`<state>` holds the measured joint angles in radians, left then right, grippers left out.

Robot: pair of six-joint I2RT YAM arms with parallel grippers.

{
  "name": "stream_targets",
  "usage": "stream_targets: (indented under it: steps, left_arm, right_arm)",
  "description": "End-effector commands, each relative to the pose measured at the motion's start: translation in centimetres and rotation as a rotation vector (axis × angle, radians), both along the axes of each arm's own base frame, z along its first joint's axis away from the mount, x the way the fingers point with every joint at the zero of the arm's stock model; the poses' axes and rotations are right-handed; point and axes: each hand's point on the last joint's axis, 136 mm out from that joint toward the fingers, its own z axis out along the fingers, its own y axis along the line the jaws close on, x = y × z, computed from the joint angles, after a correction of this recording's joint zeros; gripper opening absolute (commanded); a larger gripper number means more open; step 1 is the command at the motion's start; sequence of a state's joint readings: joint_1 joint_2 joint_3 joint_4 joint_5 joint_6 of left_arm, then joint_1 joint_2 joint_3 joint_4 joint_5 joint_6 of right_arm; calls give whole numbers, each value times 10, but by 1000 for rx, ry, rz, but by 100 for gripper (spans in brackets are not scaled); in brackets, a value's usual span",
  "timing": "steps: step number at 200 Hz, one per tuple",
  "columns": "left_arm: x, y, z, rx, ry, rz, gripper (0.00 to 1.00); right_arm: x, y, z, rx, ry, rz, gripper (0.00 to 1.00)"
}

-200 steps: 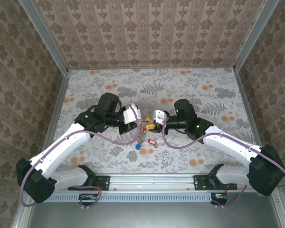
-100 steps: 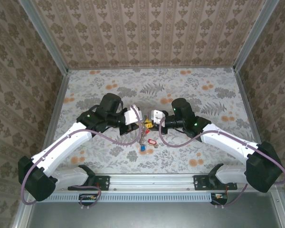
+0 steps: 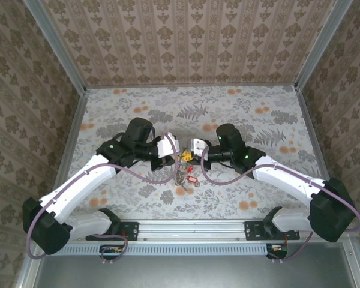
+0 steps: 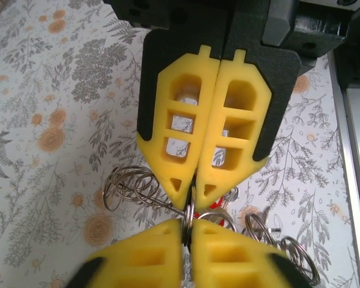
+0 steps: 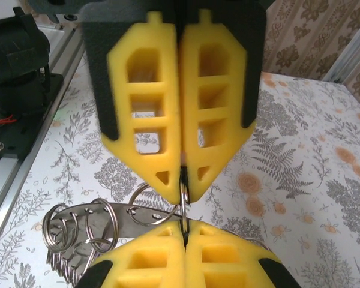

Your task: Put the keys on the keyring

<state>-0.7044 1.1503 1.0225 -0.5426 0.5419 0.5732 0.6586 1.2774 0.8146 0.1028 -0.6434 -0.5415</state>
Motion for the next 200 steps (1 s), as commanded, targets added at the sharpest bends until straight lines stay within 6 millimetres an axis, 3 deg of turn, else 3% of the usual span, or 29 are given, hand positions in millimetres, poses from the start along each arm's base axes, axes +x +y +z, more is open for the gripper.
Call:
stream_targets:
  steps: [1, 23, 62, 108, 130, 200]
  left_arm:
    - [-2, 7, 34, -90, -50, 23, 46]
    - [-11, 23, 48, -128, -83, 43, 53]
    - [-14, 37, 55, -145, -118, 76, 48]
    - [-7, 26, 45, -111, -51, 45, 44]
    - [-3, 20, 47, -122, -47, 31, 37]
    - [-14, 6, 46, -133, -1, -59, 33]
  right_arm:
    - [-4, -2, 22, 115, -40, 10, 0]
    - [-5, -8, 33, 198, -49, 0, 0]
    - [-14, -8, 31, 212, -46, 39, 0]
    - [-19, -6, 39, 257, -72, 69, 0]
    - [-23, -4, 43, 290, -77, 88, 0]
    - [-15, -2, 27, 151, -58, 44, 0]
